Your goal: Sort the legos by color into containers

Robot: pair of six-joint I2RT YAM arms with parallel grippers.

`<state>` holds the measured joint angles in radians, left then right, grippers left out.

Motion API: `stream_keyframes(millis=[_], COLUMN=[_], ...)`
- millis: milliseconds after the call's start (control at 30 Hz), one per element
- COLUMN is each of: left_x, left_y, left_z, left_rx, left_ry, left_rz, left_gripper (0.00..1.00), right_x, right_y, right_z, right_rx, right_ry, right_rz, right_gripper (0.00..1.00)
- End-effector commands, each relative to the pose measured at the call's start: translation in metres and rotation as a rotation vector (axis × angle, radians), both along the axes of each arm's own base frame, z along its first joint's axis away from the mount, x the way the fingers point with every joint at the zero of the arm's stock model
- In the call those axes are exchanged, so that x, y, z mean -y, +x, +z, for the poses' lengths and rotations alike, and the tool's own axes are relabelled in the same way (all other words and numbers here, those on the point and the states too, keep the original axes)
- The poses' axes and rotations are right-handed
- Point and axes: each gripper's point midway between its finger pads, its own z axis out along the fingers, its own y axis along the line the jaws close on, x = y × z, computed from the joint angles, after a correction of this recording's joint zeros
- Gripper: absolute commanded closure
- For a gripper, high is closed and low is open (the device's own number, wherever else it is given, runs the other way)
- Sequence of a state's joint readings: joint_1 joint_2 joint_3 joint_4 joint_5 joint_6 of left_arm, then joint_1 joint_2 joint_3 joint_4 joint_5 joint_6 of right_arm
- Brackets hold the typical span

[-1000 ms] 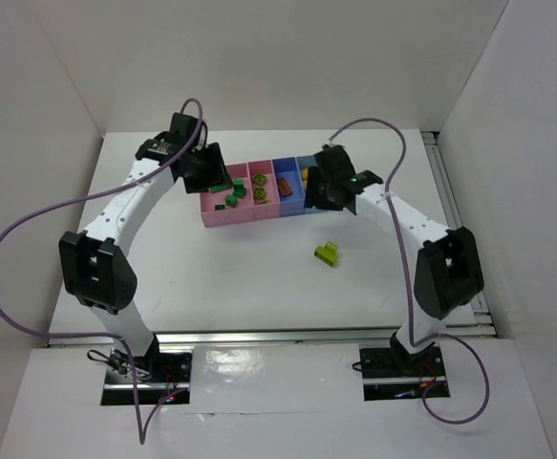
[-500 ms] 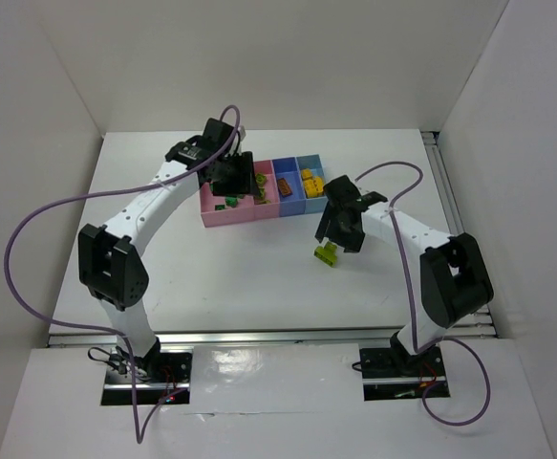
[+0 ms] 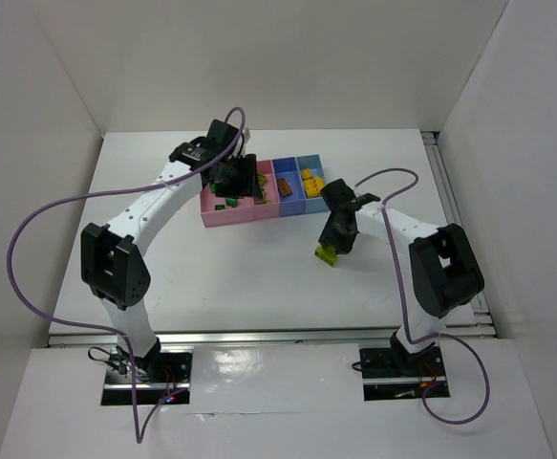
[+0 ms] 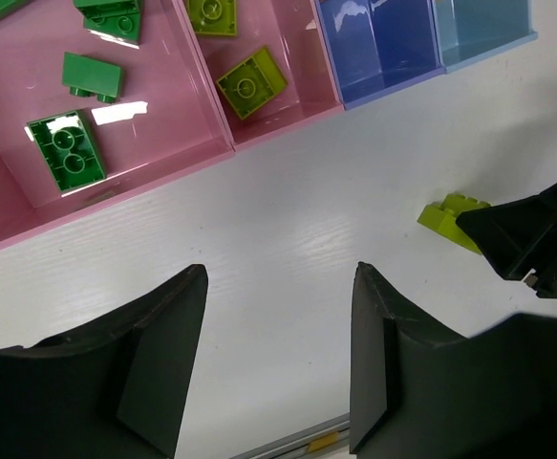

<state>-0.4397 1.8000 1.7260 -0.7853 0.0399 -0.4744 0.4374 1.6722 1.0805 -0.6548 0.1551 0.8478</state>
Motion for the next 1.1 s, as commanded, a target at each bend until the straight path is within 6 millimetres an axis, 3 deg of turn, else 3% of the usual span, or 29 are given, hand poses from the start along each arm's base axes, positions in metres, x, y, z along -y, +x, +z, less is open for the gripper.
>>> stream_keyframes(millis=[0,133,200,233,267,333,400,500,600,633,667,900,933,1067], left_x=[0.006,0.014,0.019,0.031,0.038,0.055,0.064,0.085,0.099,0.102,0.109,0.111,0.111,0.112], left_y=[0.006,-0.001,-0.007,-0.015,-0.021,-0.036,-0.044,-0.054,-0.061,-0.067,-0.066,-0.057,-0.057,-0.05], left_z=[0.007,0.005,0.002,0.002,0.0,-0.005,0.006,0.003,-0.002,-0.014,-0.01,-0.026,-0.026,-0.032], left_rx=[0.028,0.015,0.003,-0.028,-0.039,-0.084,-0.069,-0.071,-0.102,-0.126,-0.101,-0.098,-0.098,-0.093], left_ry=[-0.001,-0.012,-0.028,-0.085,-0.115,-0.221,-0.308,-0.452,-0.519,-0.514,-0.543,-0.503,-0.503,-0.492], left_rz=[-0.031,-0.083,-0.139,-0.203,-0.251,-0.334,-0.338,-0.379,-0.4,-0.388,-0.388,-0.284,-0.284,-0.272], left_gripper=[0.36,0.35,0.28,0.23,0.17,0.16,0.13,0.04,0.04,0.05,0.09,0.14,0.19,0.24], right_x=[-0.001,0.001,0.003,0.002,0.0,-0.006,-0.022,-0.035,-0.05,-0.053,-0.056,-0.069,-0.072,-0.075], right_y=[0.015,0.022,0.028,0.032,0.034,0.039,0.048,0.045,0.045,0.045,0.045,0.042,0.042,0.041], right_z=[0.001,0.007,0.018,0.026,0.031,0.052,0.081,0.099,0.115,0.122,0.121,0.132,0.131,0.135], right_rx=[0.042,0.07,0.109,0.131,0.15,0.216,0.32,0.379,0.417,0.436,0.44,0.441,0.427,0.431], right_ry=[0.006,-0.015,-0.026,-0.025,-0.015,0.021,0.105,0.187,0.267,0.282,0.297,0.363,0.375,0.391], right_rz=[-0.022,-0.015,-0.006,0.012,0.033,0.065,0.143,0.207,0.249,0.268,0.277,0.357,0.367,0.391], right_gripper=[0.57,0.75,0.79,0.8,0.8,0.8,0.8,0.8,0.82,0.82,0.82,0.82,0.82,0.82])
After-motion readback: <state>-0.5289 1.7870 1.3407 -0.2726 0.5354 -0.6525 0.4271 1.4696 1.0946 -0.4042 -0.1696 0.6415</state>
